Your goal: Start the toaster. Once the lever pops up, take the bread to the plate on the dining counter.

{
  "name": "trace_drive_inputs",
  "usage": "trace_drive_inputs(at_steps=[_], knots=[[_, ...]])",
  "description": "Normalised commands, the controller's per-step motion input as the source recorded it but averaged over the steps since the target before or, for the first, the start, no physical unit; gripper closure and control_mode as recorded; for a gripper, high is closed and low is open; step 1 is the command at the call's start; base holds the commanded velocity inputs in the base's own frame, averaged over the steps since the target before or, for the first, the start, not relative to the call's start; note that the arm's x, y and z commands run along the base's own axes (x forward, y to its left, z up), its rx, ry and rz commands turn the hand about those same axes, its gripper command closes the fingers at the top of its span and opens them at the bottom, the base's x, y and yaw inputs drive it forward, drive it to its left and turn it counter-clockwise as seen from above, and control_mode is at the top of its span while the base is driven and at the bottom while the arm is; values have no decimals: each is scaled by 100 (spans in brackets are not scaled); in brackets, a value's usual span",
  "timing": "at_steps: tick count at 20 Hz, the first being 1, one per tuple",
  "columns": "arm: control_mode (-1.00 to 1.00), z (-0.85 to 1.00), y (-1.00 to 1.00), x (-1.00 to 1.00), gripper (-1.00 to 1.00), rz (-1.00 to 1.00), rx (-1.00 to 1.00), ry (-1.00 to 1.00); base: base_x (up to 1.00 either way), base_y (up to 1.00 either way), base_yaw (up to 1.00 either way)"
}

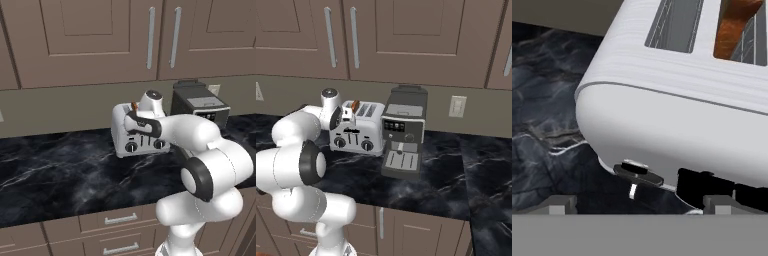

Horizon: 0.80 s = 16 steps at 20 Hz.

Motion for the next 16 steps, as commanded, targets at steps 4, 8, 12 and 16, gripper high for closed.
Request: trace_drive_inputs(at_steps=[4,8,12,16], knots=[[-100,-15,1,2,-100,0,0,0,0,0,0],[-100,-12,0,2,-100,0,0,0,0,0,0],[-100,-16,0,0,-100,0,0,0,0,0,0],[-100,-17,0,0,-100,0,0,0,0,0,0]])
